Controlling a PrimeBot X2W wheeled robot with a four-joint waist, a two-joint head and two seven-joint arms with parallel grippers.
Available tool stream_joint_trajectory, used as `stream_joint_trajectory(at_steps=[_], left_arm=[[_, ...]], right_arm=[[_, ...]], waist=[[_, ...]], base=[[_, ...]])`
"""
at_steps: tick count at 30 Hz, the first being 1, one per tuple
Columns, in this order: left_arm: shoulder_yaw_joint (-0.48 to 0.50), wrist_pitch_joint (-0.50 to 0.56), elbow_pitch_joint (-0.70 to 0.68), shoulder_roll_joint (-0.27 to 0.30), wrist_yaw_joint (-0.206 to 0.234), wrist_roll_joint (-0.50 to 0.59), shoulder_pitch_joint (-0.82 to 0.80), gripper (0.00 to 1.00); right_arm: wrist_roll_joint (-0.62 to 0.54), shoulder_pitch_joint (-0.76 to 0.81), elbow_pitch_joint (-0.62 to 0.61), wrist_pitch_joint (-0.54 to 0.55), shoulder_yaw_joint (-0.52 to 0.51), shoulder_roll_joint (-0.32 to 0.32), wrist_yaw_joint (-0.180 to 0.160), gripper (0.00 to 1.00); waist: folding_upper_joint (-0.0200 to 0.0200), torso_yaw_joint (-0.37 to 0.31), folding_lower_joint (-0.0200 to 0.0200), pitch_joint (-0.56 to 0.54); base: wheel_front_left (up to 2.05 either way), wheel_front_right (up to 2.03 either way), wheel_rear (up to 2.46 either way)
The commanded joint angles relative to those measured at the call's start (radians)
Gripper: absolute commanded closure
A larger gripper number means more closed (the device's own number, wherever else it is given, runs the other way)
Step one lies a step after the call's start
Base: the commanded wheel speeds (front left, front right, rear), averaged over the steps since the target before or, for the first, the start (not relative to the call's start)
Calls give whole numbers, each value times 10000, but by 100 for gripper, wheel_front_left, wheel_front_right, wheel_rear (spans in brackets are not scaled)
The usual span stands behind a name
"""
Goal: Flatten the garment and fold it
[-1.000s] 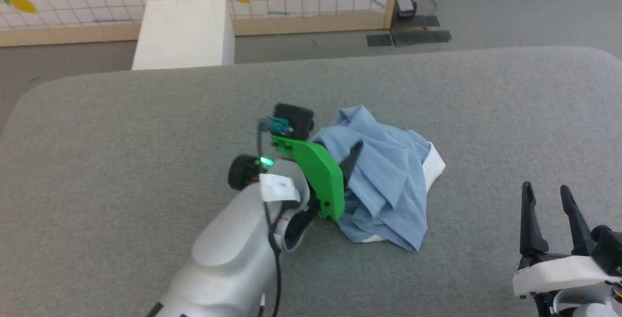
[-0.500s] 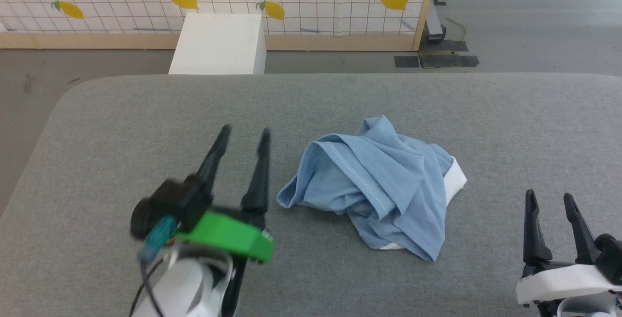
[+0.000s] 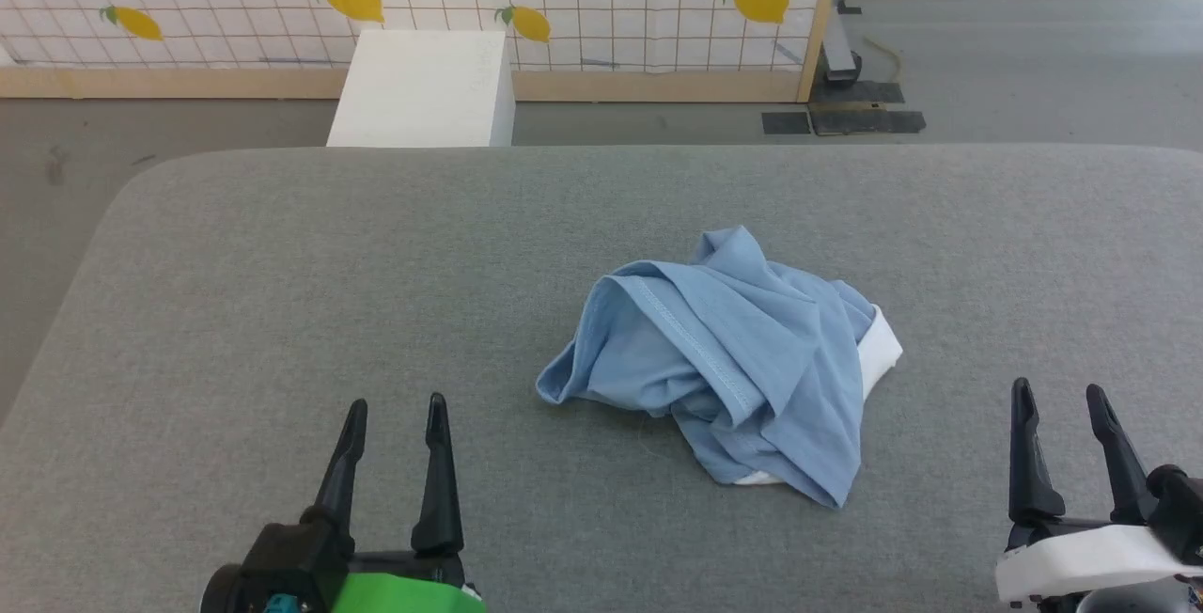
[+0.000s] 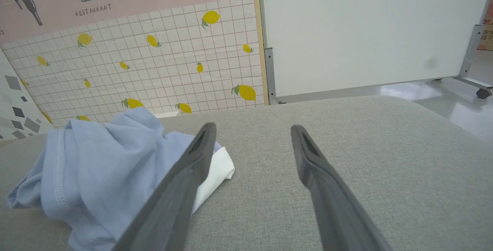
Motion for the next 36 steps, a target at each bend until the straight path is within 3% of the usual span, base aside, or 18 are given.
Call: stream_joint_trajectory(at_steps=[1, 9, 13, 20, 22, 27, 32, 33, 34, 35, 36], left_arm=[[157, -36, 48, -86, -181, 150, 76, 0], [682, -37, 154, -439, -840, 529, -220, 0], [649, -37, 252, -490, -981, 706, -298, 0], [423, -37, 407, -513, -1029, 573, -587, 0], [343, -37, 455, -514, -1003, 508, -677, 0], [159, -37, 563, -515, -924, 398, -825, 0], [118, -37, 627, -515, -869, 329, -820, 0], [108, -37, 649, -516, -859, 315, -822, 0], [98, -37, 664, -516, -851, 307, -821, 0], [98, -37, 680, -516, -838, 297, -815, 0], [103, -37, 693, -516, -826, 289, -806, 0]], right_arm=[[-54, 46, -81, -49, 3, 7, -17, 0], [-295, -721, -153, 300, 450, 6, -17, 0], [124, -1375, -79, 1860, 1081, -289, -17, 0], [1392, -1868, 460, 5905, 1791, -1327, -17, 0], [1530, -1868, 550, 6577, 2108, -1614, -17, 0], [1766, -1813, 886, 7447, 2759, -2003, -17, 0], [1761, -1918, 1349, 7516, 2967, -1885, -17, 0], [1668, -1989, 1475, 7388, 2898, -1852, -17, 60], [1569, -2038, 1537, 7288, 2883, -1853, -17, 72], [1497, -2098, 1599, 7176, 2787, -1808, -17, 100], [1445, -2152, 1630, 7075, 2671, -1757, -17, 100]], waist=[[-1, 51, 0, -11], [-1, 233, 0, 286], [-1, 307, 0, 473], [-1, 645, 0, 865], [-1, 753, 0, 937], [-1, 1062, 0, 1033], [-1, 1218, 0, 1051], [-1, 1245, 0, 1043], [-1, 1259, 0, 1029], [-1, 1261, 0, 1009], [-1, 1253, 0, 984]], base=[[0, 0, 0], [0, 0, 0], [0, 0, 0], [0, 0, 0], [0, 0, 0], [0, 0, 0], [0, 0, 0], [0, 0, 0], [0, 0, 0], [0, 0, 0], [0, 0, 0]])
